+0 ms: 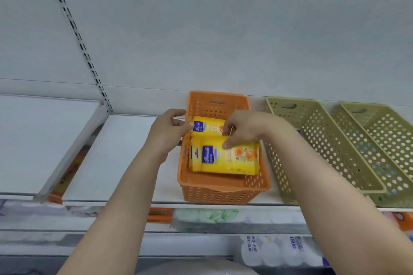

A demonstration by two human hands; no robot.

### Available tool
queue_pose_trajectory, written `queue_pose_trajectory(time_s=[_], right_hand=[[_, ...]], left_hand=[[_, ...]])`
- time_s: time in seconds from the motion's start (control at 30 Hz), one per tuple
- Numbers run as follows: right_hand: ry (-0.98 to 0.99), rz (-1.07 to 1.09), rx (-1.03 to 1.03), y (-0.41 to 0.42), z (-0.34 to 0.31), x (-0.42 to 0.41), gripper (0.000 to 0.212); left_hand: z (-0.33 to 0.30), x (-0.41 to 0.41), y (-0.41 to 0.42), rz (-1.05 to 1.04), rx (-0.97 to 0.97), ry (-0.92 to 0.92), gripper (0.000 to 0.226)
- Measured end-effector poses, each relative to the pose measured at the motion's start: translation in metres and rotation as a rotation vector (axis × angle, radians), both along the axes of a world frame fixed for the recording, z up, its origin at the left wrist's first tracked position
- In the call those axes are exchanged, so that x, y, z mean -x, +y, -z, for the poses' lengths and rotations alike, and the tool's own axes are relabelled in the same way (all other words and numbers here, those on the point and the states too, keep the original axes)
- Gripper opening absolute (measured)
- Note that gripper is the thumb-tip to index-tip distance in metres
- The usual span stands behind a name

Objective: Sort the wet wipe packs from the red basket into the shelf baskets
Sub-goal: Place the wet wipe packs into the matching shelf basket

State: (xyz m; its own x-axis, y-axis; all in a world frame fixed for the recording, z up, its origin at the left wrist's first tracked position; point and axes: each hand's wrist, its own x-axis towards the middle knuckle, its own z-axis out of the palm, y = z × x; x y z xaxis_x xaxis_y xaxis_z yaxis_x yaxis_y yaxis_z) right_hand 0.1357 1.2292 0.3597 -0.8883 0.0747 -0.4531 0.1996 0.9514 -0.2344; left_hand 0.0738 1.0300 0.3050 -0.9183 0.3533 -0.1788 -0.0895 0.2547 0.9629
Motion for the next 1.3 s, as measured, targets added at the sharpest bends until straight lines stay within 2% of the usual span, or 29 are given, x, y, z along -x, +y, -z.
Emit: queue_pose_trajectory(time_s=[0.1, 0.23, 0.33, 0.53, 0.77, 0.87, 1.03, 1.17, 1.3], right_hand=[[-0.127, -0.083, -0.087, -0.02, 0.011, 0.001, 0.043], [-0.198, -0.087, 0.074, -0.022, 0.023, 0.001, 0.04], [-0.161, -0.036, 0.108, -0.018, 0.034, -0.003, 0.037], [-0.104, -0.084, -0.061, -0.031, 0.041, -0.009, 0.051], [-0.147, -0.039, -0.034, -0.035, 0.047, -0.008, 0.041], [-0.134, -0.001, -0.084, -0.039, 0.052, -0.01, 0.039], [-0.136, 0.027, -0.179, -0.044, 0.05, -0.01, 0.064], [-0.065, 0.041, -0.135, -0.037, 0.054, -0.013, 0.082], [-0.075, 0.018, -0.107, -0.032, 0.057, -0.012, 0.087]], left_hand=[[0.001, 0.0, 0.001, -0.004, -0.026, -0.022, 0.043], [0.003, 0.0, 0.002, -0.018, -0.003, -0.005, 0.043], [0.006, 0.0, 0.005, -0.03, 0.009, -0.003, 0.044], [0.008, 0.001, 0.005, -0.021, -0.004, -0.025, 0.043], [0.012, -0.003, 0.007, -0.02, -0.049, -0.014, 0.034], [0.016, -0.005, 0.008, -0.04, -0.063, 0.006, 0.033], [0.023, -0.015, 0.01, -0.088, -0.079, 0.065, 0.031], [0.025, -0.021, 0.005, -0.083, -0.054, 0.082, 0.037], [0.025, -0.029, 0.005, -0.107, -0.066, 0.091, 0.034]])
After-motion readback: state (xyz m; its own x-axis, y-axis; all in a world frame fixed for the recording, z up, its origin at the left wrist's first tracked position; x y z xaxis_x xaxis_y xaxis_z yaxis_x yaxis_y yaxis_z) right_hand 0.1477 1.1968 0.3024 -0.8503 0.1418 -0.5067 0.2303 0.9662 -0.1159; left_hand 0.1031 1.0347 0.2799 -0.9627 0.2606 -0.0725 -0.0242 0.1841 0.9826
